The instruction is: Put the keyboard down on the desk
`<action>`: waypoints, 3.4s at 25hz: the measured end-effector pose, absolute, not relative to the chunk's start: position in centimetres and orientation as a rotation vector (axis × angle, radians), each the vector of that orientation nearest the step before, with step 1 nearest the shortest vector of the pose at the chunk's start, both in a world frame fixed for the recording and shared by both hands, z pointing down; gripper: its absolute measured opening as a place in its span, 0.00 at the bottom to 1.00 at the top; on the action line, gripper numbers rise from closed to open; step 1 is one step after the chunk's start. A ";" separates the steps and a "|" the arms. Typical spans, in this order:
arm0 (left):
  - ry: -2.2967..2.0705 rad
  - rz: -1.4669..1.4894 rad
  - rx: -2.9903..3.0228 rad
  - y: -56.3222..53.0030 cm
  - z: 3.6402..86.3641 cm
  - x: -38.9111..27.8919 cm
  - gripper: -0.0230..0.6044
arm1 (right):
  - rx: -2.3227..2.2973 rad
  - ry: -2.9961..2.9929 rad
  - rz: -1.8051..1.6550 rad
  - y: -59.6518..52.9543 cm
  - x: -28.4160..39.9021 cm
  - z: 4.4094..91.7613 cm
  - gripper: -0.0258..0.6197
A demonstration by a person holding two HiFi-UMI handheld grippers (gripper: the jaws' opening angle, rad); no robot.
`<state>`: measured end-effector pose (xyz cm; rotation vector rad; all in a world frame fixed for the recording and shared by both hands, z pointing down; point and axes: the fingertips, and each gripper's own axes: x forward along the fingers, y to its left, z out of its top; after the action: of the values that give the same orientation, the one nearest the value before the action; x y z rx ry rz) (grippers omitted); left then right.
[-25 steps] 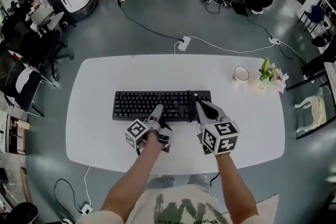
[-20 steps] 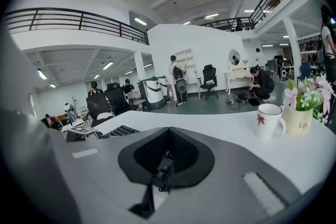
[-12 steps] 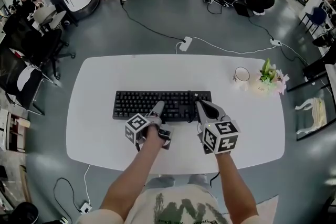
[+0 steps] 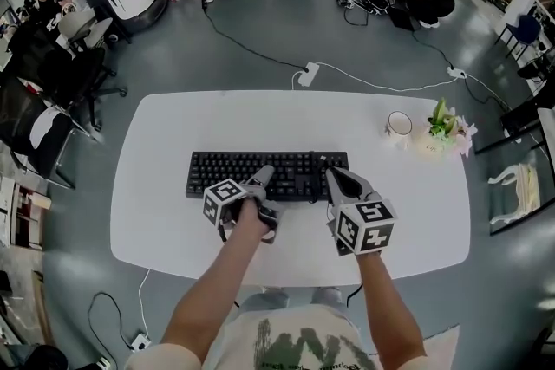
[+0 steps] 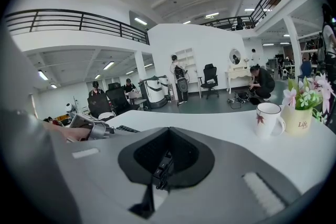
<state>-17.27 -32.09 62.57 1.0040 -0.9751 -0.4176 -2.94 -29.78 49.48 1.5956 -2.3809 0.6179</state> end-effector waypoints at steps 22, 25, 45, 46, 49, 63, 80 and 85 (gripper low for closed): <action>-0.930 -0.346 1.005 -29.2 60.6 -17.6 0.71 | 1.614 -2.387 0.624 -29.1 -3.6 48.7 0.04; -0.913 -0.367 1.045 -29.3 59.6 -17.8 0.71 | 1.619 -2.393 0.620 -28.8 -3.9 48.6 0.04; -0.995 -0.121 1.892 -32.4 48.9 -20.0 0.40 | 1.785 -2.313 0.471 -26.9 -3.4 43.2 0.04; -1.015 -0.091 1.963 -32.5 48.1 -19.9 0.39 | 1.789 -2.314 0.462 -26.9 -3.2 42.9 0.04; -1.059 -0.019 2.119 -32.4 46.2 -19.4 0.38 | 1.780 -2.329 0.440 -26.7 -2.8 42.3 0.04; -1.338 0.255 2.574 -31.3 41.2 -17.3 0.14 | 1.633 -2.460 0.347 -27.0 0.3 40.3 0.04; -1.464 0.298 2.555 -30.0 40.8 -17.6 0.04 | 1.573 -2.527 0.334 -27.6 0.0 40.0 0.04; -1.478 0.281 2.534 -29.9 40.7 -18.0 0.04 | 1.571 -2.533 0.327 -27.7 0.0 39.6 0.04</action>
<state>-18.00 -29.91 40.66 2.5343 -1.4784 0.2808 0.02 -27.65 39.62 1.5707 -2.5332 0.3267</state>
